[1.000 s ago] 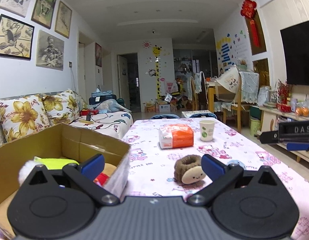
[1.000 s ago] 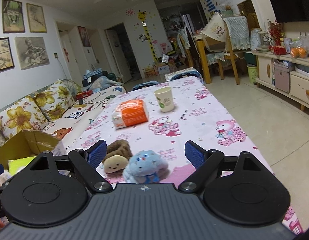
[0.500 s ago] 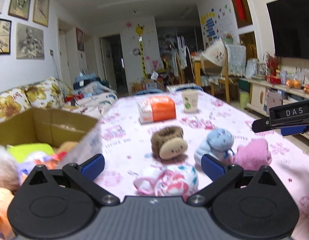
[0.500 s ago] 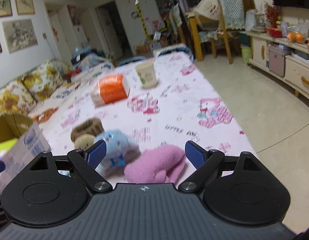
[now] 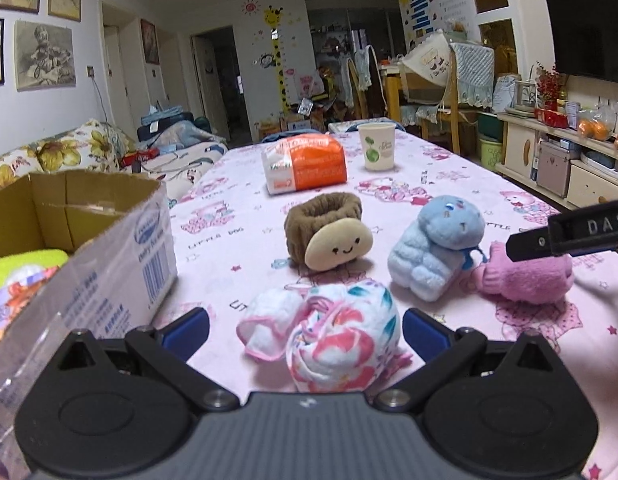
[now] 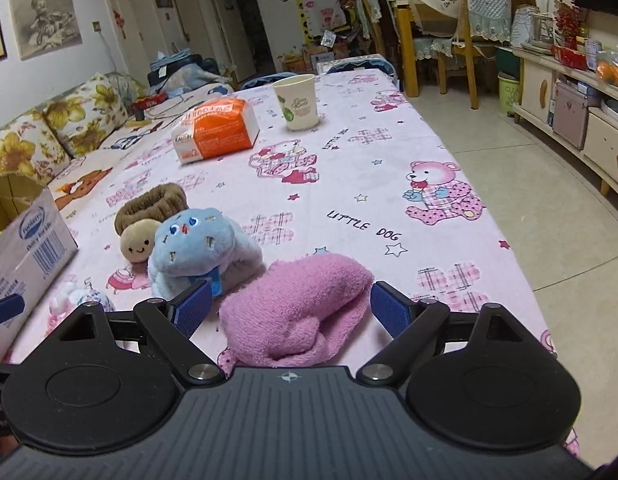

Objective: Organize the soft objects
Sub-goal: 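Grasp the pink towel with right while left grasps the pink-and-white patterned ball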

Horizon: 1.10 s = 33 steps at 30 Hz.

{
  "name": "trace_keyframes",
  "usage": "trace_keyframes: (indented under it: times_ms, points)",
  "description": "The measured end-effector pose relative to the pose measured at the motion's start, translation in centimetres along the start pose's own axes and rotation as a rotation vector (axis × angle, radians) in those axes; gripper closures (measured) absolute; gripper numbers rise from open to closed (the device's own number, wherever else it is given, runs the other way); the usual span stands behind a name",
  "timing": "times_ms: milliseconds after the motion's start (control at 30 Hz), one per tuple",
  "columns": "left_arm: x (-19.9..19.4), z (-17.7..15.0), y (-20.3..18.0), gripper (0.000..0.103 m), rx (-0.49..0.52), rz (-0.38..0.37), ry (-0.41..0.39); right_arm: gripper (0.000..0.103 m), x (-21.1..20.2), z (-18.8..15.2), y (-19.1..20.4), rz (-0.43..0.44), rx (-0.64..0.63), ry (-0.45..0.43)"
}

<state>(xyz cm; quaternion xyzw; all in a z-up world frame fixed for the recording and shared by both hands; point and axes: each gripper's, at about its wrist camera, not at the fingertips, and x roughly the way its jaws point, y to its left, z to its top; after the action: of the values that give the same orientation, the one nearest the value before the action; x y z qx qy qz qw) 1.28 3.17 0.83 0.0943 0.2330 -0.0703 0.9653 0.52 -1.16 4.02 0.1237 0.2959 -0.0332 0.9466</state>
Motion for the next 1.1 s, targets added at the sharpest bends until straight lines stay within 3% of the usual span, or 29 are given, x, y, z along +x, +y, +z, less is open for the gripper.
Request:
trace_keyframes:
  times_ms: [333, 567, 667, 867, 1100]
  points:
    - [1.8, 0.4, 0.6, 0.005, -0.081, -0.051, 0.067, 0.000, 1.1, 0.1, 0.7, -0.016, -0.082, 0.018]
    - [2.7, 0.5, 0.7, 0.033, -0.113, -0.115, 0.110, 0.000, 1.3, -0.6, -1.0, -0.019, -0.084, 0.044]
    - [2.8, 0.5, 0.6, 0.038, -0.110, -0.125, 0.116, 0.000, 1.5, -0.6, -1.0, -0.023, -0.099, 0.046]
    - [2.9, 0.7, 1.0, 0.040, -0.128, -0.138, 0.121, 0.000, 1.6, -0.8, -0.4, -0.042, -0.160, 0.044]
    - [2.4, 1.2, 2.3, 0.041, -0.178, -0.119, 0.102, 0.012, 1.4, -0.7, -0.5, -0.037, -0.183, 0.034]
